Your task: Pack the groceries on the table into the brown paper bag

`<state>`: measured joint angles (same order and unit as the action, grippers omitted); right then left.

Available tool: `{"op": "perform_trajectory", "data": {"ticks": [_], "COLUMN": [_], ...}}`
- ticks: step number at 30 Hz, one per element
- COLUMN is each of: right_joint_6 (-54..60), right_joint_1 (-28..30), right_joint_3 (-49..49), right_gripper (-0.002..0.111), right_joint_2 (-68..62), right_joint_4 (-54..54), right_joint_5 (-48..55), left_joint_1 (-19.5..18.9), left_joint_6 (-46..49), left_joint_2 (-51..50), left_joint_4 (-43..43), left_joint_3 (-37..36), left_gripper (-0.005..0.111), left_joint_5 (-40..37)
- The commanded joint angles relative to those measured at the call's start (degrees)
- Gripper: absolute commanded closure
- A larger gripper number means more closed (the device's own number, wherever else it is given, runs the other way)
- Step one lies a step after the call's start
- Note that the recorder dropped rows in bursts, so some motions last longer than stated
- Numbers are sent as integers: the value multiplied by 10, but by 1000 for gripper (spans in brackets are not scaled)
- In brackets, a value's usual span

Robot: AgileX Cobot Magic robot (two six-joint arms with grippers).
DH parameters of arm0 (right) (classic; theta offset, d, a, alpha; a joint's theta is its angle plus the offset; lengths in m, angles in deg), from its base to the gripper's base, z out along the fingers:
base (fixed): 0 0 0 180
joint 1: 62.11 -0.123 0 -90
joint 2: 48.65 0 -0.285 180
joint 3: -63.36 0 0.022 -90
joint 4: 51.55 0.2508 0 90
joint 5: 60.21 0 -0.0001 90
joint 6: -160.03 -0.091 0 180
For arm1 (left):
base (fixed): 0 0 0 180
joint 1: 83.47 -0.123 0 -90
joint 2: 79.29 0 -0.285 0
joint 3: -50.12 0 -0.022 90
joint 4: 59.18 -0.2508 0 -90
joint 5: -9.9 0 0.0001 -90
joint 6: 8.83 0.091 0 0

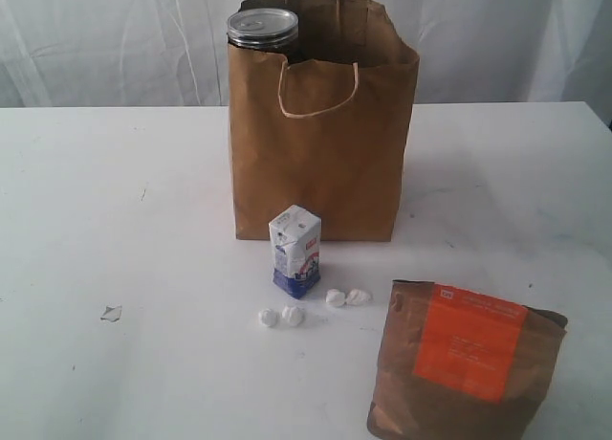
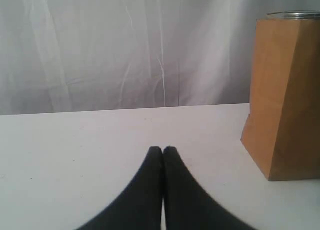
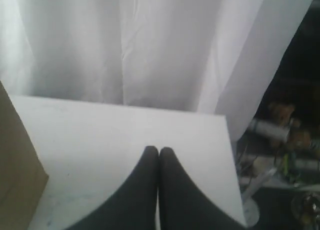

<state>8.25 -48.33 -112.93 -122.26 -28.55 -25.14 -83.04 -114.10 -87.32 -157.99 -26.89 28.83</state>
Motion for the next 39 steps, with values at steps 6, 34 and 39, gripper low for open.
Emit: {"op": "perform_trajectory", "data": {"ticks": [6, 34, 39], "right_joint_6": [65, 125, 132], "right_joint_1": [-53, -231, -277], "right_joint_3": [206, 308, 243], "right_gripper": [108, 108, 108], "right_joint_2": [190, 101, 86], "right_joint_4": [-15, -132, -128], "right_joint_5": [-58, 65, 153], "left_joint_1": [3, 3, 3], "left_joint_6": [1, 1, 1], "left_joint_2": [2, 2, 2], "left_joint_4": [-11, -11, -11], "left_joint_3": [-2, -2, -2], "left_gripper": [107, 107, 107], "left_joint_5": [1, 1, 1]}}
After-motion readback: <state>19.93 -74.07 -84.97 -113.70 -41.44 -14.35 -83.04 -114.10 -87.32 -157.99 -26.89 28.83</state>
